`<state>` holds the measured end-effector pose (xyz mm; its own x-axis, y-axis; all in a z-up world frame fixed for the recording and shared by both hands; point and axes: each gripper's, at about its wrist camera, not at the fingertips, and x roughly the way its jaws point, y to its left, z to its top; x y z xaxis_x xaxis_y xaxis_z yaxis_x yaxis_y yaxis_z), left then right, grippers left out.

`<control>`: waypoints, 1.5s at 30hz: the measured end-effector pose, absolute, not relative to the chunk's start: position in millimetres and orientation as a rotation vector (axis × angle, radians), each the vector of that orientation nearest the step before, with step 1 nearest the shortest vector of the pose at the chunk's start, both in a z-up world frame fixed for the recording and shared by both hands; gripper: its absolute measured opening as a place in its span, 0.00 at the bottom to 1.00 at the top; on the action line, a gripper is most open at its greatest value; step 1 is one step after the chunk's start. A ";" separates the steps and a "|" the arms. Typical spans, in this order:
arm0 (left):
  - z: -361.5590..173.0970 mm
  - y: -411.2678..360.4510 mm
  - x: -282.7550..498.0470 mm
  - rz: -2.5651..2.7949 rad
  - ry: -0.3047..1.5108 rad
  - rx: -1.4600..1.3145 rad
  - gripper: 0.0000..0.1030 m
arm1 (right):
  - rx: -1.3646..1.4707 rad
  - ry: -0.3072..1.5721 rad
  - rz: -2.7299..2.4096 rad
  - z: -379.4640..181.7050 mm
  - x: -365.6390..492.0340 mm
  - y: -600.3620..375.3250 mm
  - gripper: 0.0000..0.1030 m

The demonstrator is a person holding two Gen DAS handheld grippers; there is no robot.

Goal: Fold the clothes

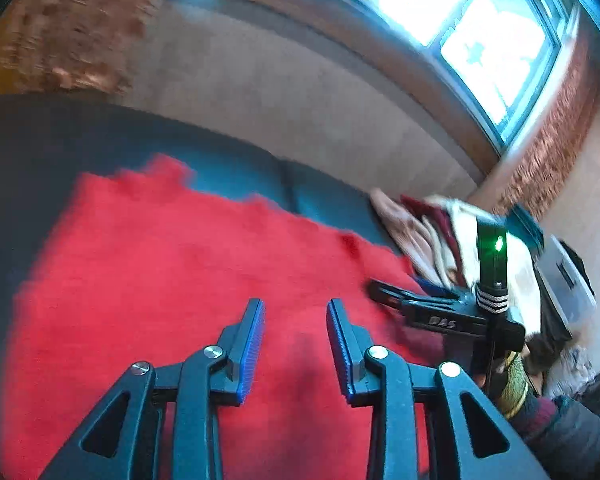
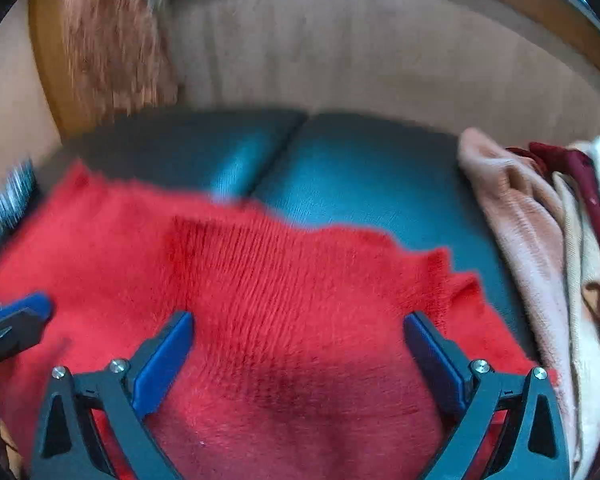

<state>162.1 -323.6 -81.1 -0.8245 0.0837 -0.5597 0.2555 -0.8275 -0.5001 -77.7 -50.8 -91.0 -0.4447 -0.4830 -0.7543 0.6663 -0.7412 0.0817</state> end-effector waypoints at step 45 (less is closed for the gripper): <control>-62.5 -375.8 201.1 -2.698 0.593 1.051 0.33 | 1.016 0.306 -2.195 -98.3 -81.8 -51.7 1.00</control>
